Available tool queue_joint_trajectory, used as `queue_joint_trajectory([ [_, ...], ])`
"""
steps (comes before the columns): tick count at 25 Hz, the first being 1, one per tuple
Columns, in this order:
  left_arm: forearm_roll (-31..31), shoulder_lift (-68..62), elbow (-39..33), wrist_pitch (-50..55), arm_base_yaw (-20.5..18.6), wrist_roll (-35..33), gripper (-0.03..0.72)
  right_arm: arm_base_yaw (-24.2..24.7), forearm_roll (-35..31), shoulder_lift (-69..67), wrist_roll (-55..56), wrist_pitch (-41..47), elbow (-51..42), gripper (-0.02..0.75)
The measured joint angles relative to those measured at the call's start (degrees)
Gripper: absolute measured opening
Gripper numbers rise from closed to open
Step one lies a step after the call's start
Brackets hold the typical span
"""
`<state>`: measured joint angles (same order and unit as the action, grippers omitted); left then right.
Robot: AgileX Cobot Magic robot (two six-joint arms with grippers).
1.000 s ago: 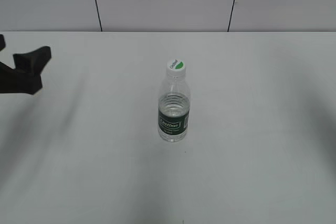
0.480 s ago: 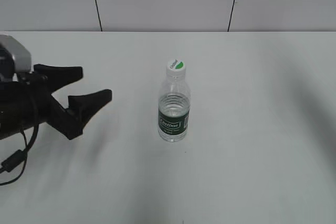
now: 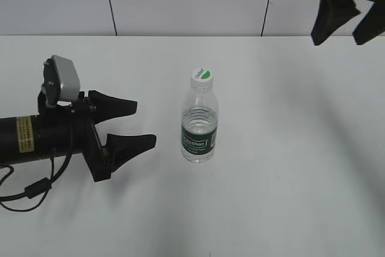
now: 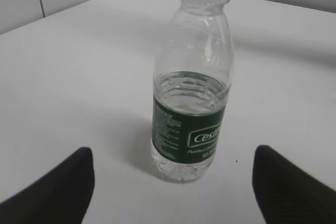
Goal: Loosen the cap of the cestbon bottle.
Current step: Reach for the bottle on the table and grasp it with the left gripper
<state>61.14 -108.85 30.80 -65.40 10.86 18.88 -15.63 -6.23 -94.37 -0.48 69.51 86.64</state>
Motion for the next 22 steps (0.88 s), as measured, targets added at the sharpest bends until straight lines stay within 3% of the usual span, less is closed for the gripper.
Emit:
queue_joint_trajectory([
  [8,2.55,-5.4,5.59,-0.89,0.19,0.23,0.552,-5.58,-0.59,-4.44,-0.56,0.0,2.01,0.537],
  [22,1.66,-12.07,13.36,-3.79,6.97,0.23,0.552,-5.93,-1.17,-4.46,-2.12,-0.92,2.09,0.536],
])
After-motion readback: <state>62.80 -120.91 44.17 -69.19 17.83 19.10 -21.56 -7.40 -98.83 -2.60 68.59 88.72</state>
